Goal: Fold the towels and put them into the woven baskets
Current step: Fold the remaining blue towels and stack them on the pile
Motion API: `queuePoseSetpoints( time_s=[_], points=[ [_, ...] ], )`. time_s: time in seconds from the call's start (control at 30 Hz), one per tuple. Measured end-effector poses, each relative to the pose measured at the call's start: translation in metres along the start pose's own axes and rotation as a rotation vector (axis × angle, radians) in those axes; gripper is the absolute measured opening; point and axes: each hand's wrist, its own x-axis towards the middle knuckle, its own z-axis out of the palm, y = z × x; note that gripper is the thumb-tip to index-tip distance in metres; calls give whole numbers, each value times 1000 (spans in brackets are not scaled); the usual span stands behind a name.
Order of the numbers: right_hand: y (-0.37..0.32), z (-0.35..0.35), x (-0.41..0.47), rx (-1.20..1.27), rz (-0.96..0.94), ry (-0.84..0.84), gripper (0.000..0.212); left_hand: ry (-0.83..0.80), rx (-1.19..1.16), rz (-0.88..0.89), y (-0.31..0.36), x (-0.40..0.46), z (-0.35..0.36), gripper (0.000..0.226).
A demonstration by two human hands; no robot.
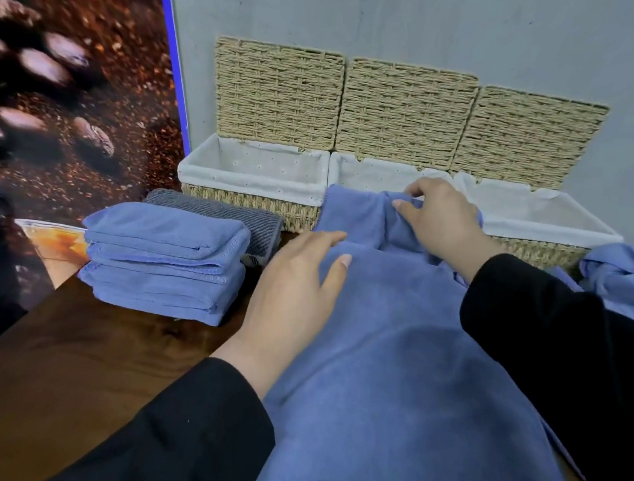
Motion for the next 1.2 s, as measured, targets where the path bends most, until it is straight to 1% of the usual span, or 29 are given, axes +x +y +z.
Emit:
queuePoseSetpoints(
  time_s=[0.07,0.17,0.23,0.37,0.47,0.53,0.57,0.6,0.63,0.7,0.73,0.77,0.83,0.93,0.97,1.03,1.1,1.17,1.2],
  points=[
    [0,7,0,74,4,77,13,16,-4,-4,1,1,-2,33],
    [-3,8,-9,157,-20,189,10,46,-8,9,4,0,-5,32],
    [-3,2,-17,271,-44,240,7,87,-16,41,5,0,-7,32],
    [-12,-22,-52,362,-190,280,5,185,-25,123,9,1,-11,39],
    [-17,-35,-98,350,-270,259,7,247,-31,170,14,0,-13,41],
    [-12,-32,-132,243,-371,127,6,199,-34,177,16,0,-13,43],
    [-10,-29,-148,191,-416,29,3,129,-18,176,16,-1,-11,45],
    [-9,-27,-161,162,-436,-57,8,32,10,162,15,-1,-8,47],
    [-6,-24,-169,155,-444,-101,14,-84,49,140,13,-2,-5,46],
    [2,-23,-170,210,-428,-65,17,-291,115,89,8,-6,3,36],
    [5,-24,-165,250,-395,-32,16,-359,120,73,7,-7,5,30],
    [9,-24,-157,276,-354,-14,14,-390,114,63,6,-7,6,27],
    [13,-20,-142,264,-287,-50,24,-363,123,39,4,-6,5,32],
    [16,-3,-134,194,-237,-121,44,-341,189,26,-1,-3,5,48],
    [17,1,-135,172,-217,-145,49,-355,204,19,-3,-3,6,48],
    [20,4,-134,84,-204,-201,56,-362,253,16,-4,-1,8,38],
    [24,7,-133,3,-270,-196,50,-319,268,39,-3,-1,8,19],
    [26,10,-135,-8,-339,-173,39,-258,217,74,-1,-1,6,2],
    [26,13,-136,-1,-362,-161,32,-241,197,87,0,-2,5,7]
  ],
)
